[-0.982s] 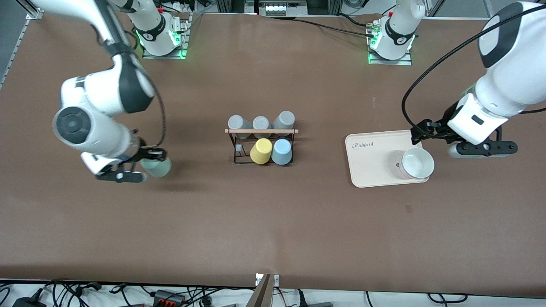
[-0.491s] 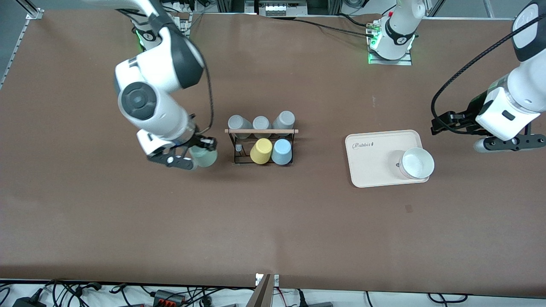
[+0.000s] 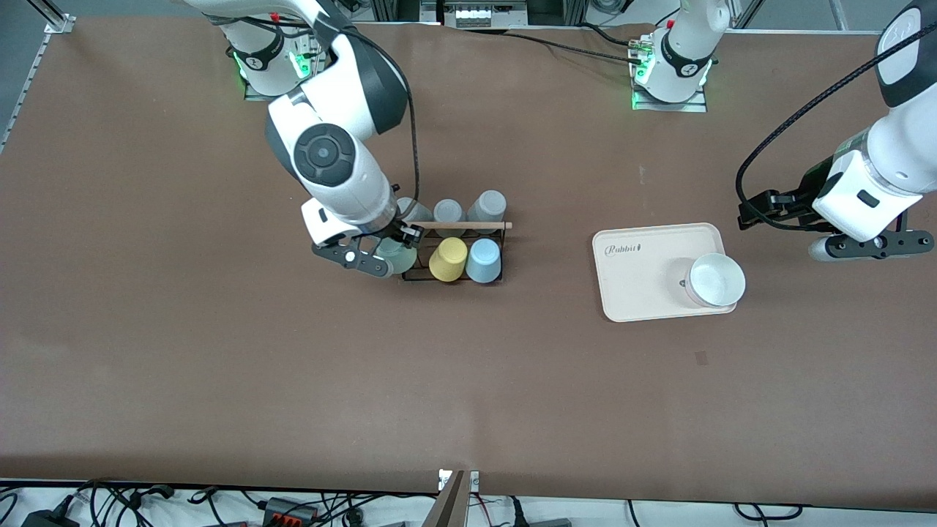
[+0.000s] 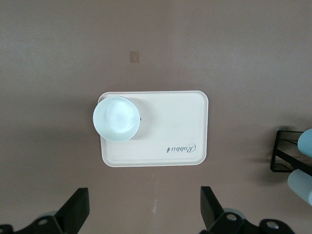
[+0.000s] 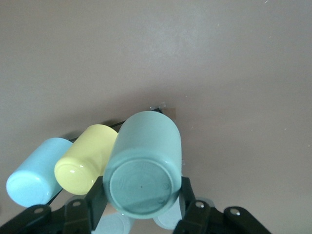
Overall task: Hang scattered cups on rack with three cups
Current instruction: 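Hang the teal cup on the rack peg and open the right gripper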
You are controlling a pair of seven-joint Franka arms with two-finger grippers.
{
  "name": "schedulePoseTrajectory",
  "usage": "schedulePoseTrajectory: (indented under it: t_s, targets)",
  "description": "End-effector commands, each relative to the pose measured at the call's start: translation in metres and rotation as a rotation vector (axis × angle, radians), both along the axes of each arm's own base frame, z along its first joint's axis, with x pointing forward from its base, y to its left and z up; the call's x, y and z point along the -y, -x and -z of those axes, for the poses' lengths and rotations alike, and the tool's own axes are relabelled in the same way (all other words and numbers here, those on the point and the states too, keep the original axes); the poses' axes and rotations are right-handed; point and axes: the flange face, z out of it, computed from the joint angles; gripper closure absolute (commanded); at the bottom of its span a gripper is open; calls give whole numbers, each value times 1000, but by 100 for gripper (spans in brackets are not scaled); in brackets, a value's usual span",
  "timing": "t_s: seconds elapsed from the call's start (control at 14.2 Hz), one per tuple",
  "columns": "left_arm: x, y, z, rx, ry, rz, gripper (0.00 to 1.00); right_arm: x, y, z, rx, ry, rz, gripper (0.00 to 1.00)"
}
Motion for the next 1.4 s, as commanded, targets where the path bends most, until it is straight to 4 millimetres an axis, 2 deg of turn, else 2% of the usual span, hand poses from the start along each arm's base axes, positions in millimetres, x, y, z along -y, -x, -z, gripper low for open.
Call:
schedulePoseTrajectory:
  t_s: [0.0, 0.14, 0.35, 0.63, 0.7, 0.77, 0.84, 1.05, 1.19, 1.33]
  targets:
    - [-2, 2, -3, -1, -21, 8, 0, -10, -2, 10, -12, 9, 13, 61]
    - [-1, 2, -4, 0, -16, 7, 0, -17, -1, 21, -1, 4, 5, 61]
    - [-3, 2, -4, 1, -11, 11, 0, -22, -3, 50, -14, 14, 0, 61]
    - [-6, 1, -3, 1, -9, 8, 0, -20, -1, 81, -18, 50, -14, 60]
    - [-6, 0, -2, -1, -9, 8, 0, -21, 0, 82, -20, 51, -17, 54]
    - [-7, 0, -2, -1, -9, 7, 0, -20, 0, 81, -22, 51, -20, 32]
    - [-7, 0, -2, -1, -9, 7, 0, -18, -2, 79, -21, 48, -16, 1]
    - [-7, 0, -3, 1, -8, 7, 0, -7, -12, 62, -1, 29, -80, 0]
    - [-7, 0, -3, 1, -8, 7, 0, 6, -18, 30, 35, -1, -206, 0]
    - [-6, 0, -3, 0, -7, 8, 0, 50, -36, 1, 36, 1, -198, 0]
